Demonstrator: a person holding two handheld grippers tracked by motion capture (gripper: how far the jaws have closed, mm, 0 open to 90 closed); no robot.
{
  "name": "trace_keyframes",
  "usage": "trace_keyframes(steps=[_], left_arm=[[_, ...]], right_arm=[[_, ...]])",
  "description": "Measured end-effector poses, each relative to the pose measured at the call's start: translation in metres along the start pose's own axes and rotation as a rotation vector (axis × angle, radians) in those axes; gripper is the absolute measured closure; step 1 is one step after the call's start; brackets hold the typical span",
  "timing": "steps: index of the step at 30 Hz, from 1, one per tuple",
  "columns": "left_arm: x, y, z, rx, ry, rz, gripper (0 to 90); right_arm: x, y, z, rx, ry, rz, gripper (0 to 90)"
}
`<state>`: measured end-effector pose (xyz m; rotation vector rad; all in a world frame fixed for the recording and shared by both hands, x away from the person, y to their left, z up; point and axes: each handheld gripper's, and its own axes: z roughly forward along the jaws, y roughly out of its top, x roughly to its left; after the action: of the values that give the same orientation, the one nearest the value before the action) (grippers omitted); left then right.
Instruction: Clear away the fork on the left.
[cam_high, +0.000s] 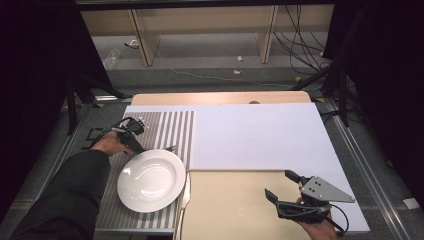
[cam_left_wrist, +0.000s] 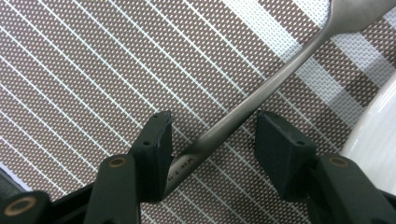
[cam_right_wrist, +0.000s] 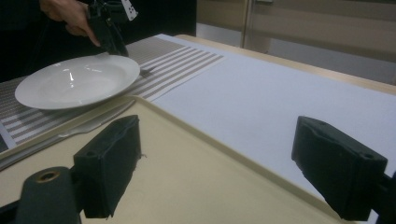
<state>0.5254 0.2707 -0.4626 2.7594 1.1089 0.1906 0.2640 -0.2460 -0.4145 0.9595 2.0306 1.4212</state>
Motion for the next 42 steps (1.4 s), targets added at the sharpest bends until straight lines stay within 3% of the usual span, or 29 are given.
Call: trace_keyframes(steps=[8,12,26,42], left_arm=[[0.001,0.0,0.0,-0.002,-0.016,0.008,49.5],[0.002,-0.001,0.0,-0.006,-0.038,-0.013,52.6],[0.001,0.0,-0.001,0.008,-0.045,-0.031,59.8],[-0.012,0.006,-0.001,0.038,-0.023,0.058,76.7]], right_arm=[[0.0,0.0,0.0,-0.002,0.0,0.001,16.6],[0.0,0.0,0.0,-0.003,-0.001,-0.001,16.7],[0.0,0.0,-0.001,-0.003,-0.002,-0.002,16.7],[0.0,0.0,-0.001,-0.001,-0.005,-0.004,16.8]])
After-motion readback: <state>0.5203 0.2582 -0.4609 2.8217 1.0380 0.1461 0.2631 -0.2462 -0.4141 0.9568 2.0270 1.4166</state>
